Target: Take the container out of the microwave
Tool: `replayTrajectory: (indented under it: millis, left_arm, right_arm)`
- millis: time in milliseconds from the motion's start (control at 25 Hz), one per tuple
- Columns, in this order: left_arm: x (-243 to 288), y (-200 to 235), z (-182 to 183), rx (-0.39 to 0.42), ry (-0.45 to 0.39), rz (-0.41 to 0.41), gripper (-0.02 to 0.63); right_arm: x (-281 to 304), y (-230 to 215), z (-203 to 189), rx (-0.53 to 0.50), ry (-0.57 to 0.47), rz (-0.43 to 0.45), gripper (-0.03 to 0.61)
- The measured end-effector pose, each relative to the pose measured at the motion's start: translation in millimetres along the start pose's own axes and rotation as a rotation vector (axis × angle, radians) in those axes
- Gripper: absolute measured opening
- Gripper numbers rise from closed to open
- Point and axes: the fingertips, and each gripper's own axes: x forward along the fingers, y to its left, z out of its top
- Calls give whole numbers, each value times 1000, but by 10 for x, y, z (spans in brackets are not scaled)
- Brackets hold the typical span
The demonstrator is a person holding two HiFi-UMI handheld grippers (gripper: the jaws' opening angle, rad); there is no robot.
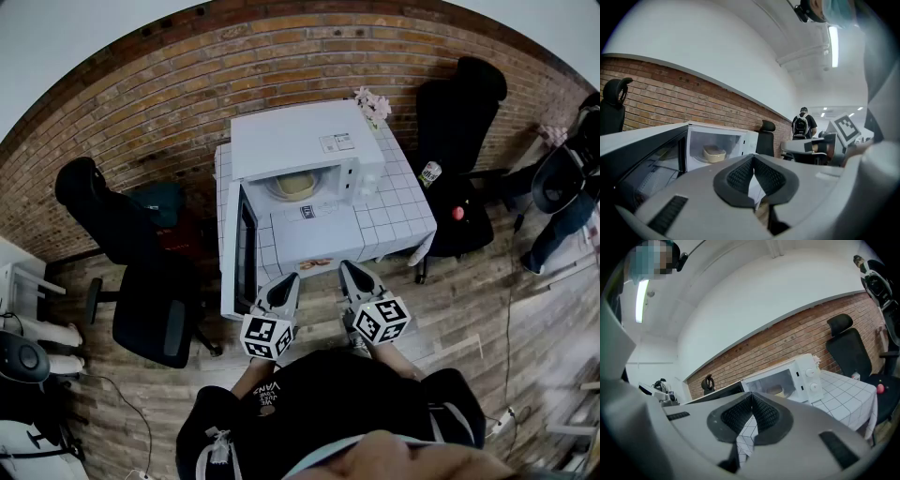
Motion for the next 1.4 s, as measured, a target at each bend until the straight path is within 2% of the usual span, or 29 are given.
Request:
replayTrajectory:
  millis: [400,1400]
  left_arm:
    - [245,-99,-15,-27,0,50,11]
    - [1125,-614,-39,-83,-39,284,11]
  right_arm:
    - [4,-296,52,12,25,32,6]
    - [95,-1210,388,-30,123,274,6]
